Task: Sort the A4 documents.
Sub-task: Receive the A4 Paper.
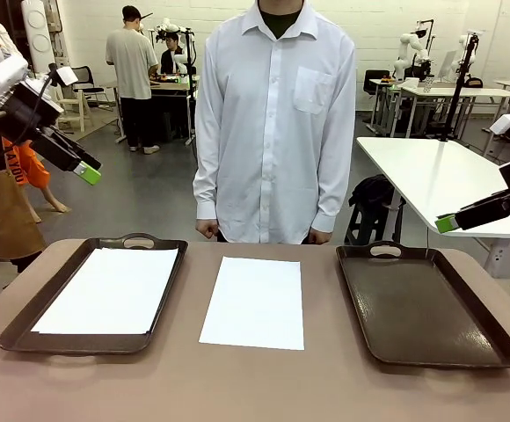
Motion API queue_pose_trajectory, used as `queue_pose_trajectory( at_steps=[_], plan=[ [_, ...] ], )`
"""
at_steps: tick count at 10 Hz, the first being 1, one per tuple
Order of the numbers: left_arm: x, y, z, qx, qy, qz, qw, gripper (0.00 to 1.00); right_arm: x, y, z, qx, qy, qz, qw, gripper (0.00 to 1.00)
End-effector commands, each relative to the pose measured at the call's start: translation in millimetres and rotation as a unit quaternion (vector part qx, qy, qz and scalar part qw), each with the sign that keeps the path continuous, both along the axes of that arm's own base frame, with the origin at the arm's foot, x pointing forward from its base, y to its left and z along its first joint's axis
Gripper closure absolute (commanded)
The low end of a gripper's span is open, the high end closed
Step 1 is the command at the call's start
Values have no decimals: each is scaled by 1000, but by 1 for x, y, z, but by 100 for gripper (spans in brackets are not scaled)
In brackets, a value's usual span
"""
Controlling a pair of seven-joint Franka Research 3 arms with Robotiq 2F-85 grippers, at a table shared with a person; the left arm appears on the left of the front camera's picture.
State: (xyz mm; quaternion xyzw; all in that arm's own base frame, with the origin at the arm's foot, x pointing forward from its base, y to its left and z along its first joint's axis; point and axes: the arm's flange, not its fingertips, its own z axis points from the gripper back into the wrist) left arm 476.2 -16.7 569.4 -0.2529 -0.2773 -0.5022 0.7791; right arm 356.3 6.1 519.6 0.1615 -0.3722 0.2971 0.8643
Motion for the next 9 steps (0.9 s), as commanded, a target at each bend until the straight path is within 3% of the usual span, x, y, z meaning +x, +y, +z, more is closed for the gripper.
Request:
queue_pose_trajectory(
  at_steps=[1,3,4,9],
  plan=[
    [5,5,5,2,4,-18,1000,0,0,0,-1,1,1,1,1000,0],
    [9,5,4,8,47,14,999,0,0,0,-1,1,1,1,1000,0],
    [3,0,0,0,7,-5,1000,0,0,0,-1,1,1,1,1000,0],
    [3,0,0,0,7,-5,1000,0,0,0,-1,1,1,1,1000,0]
  ],
)
